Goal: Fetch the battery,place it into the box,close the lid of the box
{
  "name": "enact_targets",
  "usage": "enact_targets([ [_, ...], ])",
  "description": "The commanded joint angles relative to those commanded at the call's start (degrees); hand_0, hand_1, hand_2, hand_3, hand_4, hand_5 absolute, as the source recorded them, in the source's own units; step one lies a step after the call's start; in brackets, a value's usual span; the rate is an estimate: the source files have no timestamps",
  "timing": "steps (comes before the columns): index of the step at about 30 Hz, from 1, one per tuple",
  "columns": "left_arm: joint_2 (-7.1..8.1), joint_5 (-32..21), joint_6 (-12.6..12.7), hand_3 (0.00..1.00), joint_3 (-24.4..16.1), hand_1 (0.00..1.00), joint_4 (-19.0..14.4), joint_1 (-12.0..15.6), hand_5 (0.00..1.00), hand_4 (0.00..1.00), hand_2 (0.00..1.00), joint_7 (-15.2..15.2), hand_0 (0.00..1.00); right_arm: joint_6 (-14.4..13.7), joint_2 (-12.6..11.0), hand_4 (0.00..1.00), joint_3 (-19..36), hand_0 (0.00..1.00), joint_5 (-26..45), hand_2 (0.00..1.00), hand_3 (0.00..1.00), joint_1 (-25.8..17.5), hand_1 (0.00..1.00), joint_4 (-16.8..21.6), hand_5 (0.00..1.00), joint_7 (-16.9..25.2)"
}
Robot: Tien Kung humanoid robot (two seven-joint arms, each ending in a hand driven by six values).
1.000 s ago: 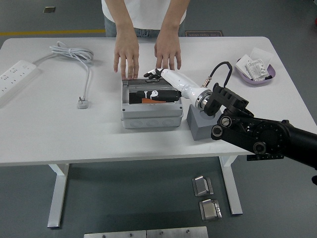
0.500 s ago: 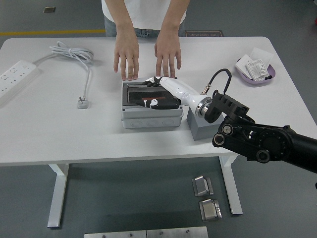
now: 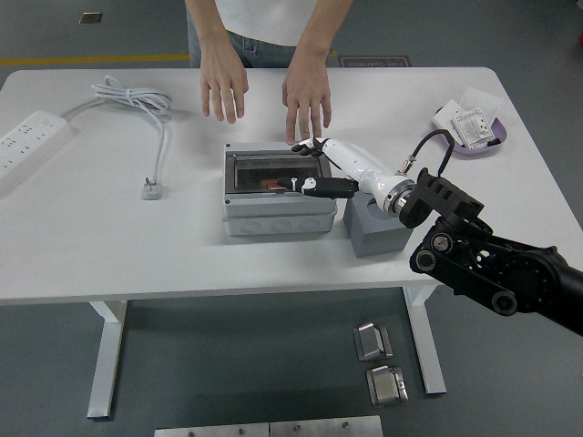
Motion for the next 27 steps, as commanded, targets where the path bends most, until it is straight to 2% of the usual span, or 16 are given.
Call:
enact_targets([
  [6,-0.22,-0.3,0.0,0.605,0.2,0.693,0.1,0.7,0.002,0.347,0.586,-0.2,0.683,1.1,-1.0,0.998,11.0,0.91,-4.6,0.819,0.85,-8.1,0.817,6.5,0.847,1.9],
  [9,-0.3,-0.4,0.0,0.605,0.3,0.693,0.1,1.0,0.002,0.347,0.586,-0.3,0.683,0.5,-1.5,0.998,16.1,0.91,-5.6,0.819,0.85,-12.2,0.817,9.9,0.847,2.9],
  [10,-0.35,-0.5,0.0,0.604,0.3,0.693,0.1,1.1,0.002,0.349,0.586,-0.3,0.683,0.1,-1.7,0.998,18.3,0.892,-5.5,0.789,0.822,-14.1,0.795,11.5,0.844,3.5],
  [12,-0.4,-0.4,-0.1,0.604,0.3,0.693,0.1,1.3,0.002,0.349,0.586,-0.3,0.683,-1.2,-1.8,0.998,21.3,0.892,-4.2,0.789,0.822,-16.8,0.795,13.6,0.844,5.0],
  [15,-0.49,-0.3,-0.2,0.604,0.1,0.693,0.1,1.3,0.002,0.349,0.586,0.0,0.683,-5.4,-1.7,0.998,25.9,0.892,0.6,0.789,0.822,-21.8,0.795,17.3,0.844,9.7],
  [16,-0.49,-0.3,-0.2,0.604,0.1,0.693,0.1,1.3,0.002,0.348,0.586,0.0,0.683,-6.7,-1.4,0.998,27.0,0.877,2.4,0.773,0.79,-23.3,0.777,18.1,0.845,11.3],
  [20,-0.54,-0.2,-0.3,0.604,0.2,0.693,0.1,1.0,0.002,0.348,0.586,-0.1,0.683,-12.1,0.8,0.998,29.0,0.877,10.7,0.773,0.79,-29.7,0.777,19.6,0.845,18.6],
  [24,-0.64,0.0,-0.4,0.604,0.1,0.693,0.1,1.0,0.002,0.348,0.585,0.2,0.684,-14.0,2.6,0.998,28.9,0.842,17.6,0.754,0.755,-34.4,0.759,19.2,0.839,24.1],
  [27,-0.63,0.2,-0.4,0.604,-0.1,0.693,0.1,1.1,0.002,0.348,0.585,0.6,0.684,-14.3,3.0,0.998,28.6,0.842,22.3,0.754,0.755,-35.4,0.759,18.7,0.839,27.8],
])
